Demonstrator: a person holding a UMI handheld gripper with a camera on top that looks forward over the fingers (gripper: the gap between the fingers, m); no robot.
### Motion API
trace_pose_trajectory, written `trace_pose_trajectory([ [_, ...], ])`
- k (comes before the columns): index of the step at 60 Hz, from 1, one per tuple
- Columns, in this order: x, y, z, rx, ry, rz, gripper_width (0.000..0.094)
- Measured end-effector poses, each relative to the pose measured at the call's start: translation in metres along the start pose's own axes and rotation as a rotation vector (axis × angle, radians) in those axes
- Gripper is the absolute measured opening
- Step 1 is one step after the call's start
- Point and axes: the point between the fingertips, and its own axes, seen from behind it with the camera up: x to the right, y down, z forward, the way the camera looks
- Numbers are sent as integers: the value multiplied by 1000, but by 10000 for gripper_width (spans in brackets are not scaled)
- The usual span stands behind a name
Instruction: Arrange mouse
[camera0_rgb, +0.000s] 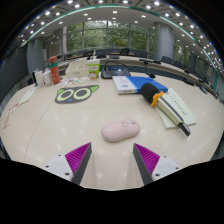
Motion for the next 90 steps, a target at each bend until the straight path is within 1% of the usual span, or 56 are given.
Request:
trace_pose_trajectory([
  [8,2,-13,26,-18,-23,51,844],
  [16,3,-34,46,-7,-30,85,843],
  [28,2,-54,70,-15,-13,105,833],
  [31,2,-57,75,-14,-2,105,799],
  [33,2,-58,78,-13,5,101,756],
  [37,5,-60,82,-9,35,87,649],
  [40,10,-61,84,-7,65,72,541],
  [43,10,-61,85,-2,72,65,521],
  [48,9,-62,85,-5,67,86,461],
  [55,14,-61,83,-16,97,95,387],
  [62,18,-68,77,-8,128,108,362],
  [65,20,-81,69,9,145,115,361],
  [68,21,-103,57,48,166,130,362],
  [73,17,-152,34,131,191,139,361],
  [80,-7,-229,12,245,192,117,361],
  [85,-39,-270,20,282,165,79,360],
  [90,-81,-283,45,275,122,39,360],
])
